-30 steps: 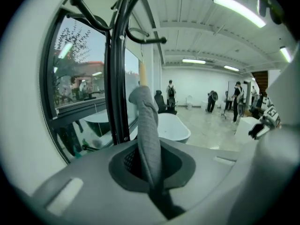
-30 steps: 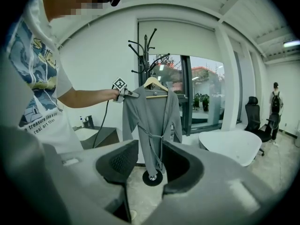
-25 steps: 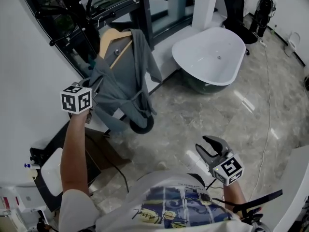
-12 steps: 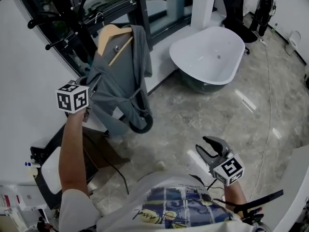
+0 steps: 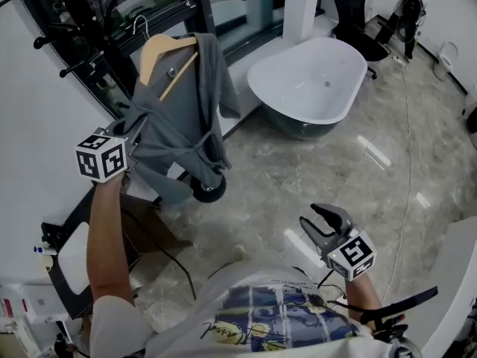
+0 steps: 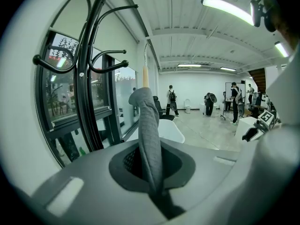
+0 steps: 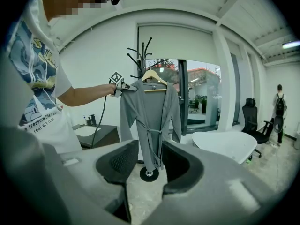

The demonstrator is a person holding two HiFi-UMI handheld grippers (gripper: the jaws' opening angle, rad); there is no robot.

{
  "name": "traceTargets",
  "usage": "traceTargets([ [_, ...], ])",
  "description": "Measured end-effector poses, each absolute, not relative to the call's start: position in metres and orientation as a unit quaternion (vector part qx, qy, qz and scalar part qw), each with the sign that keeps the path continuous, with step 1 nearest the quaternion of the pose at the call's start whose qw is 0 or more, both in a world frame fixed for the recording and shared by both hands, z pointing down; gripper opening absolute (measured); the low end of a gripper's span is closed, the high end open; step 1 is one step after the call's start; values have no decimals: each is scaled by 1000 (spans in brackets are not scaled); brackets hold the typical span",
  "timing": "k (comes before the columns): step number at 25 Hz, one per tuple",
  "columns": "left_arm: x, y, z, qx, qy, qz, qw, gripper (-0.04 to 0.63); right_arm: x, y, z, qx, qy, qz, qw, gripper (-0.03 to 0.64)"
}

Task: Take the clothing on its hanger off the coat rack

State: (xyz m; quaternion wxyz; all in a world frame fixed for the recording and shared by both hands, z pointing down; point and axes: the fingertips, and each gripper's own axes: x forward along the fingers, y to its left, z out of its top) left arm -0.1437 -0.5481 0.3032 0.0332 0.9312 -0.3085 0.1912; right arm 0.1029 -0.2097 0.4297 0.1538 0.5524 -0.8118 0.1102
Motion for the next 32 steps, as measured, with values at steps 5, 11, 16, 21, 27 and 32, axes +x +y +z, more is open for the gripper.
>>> traceTargets([
  [5, -132, -500, 303, 933, -306, 187, 32, 5, 122, -186, 435, 549, -813, 107, 159, 144],
  [11, -120, -435, 300, 934, -307, 180, 34, 5, 143, -159, 441, 537, -822, 107, 157, 59],
  [16, -113, -370, 303, 936, -304, 176, 36, 5, 146, -134, 454, 510, -839, 110, 157, 3],
  [21, -107, -307, 301, 936, -304, 172, 35, 5, 147, -115, 462, 485, -852, 107, 167, 2],
  [27, -96, -235, 304, 937, -302, 172, 42, 5, 147, -91, 467, 461, -863, 105, 177, 2],
  [32, -88, -185, 308, 940, -296, 166, 40, 5, 146, -72, 473, 446, -870, 103, 183, 2],
])
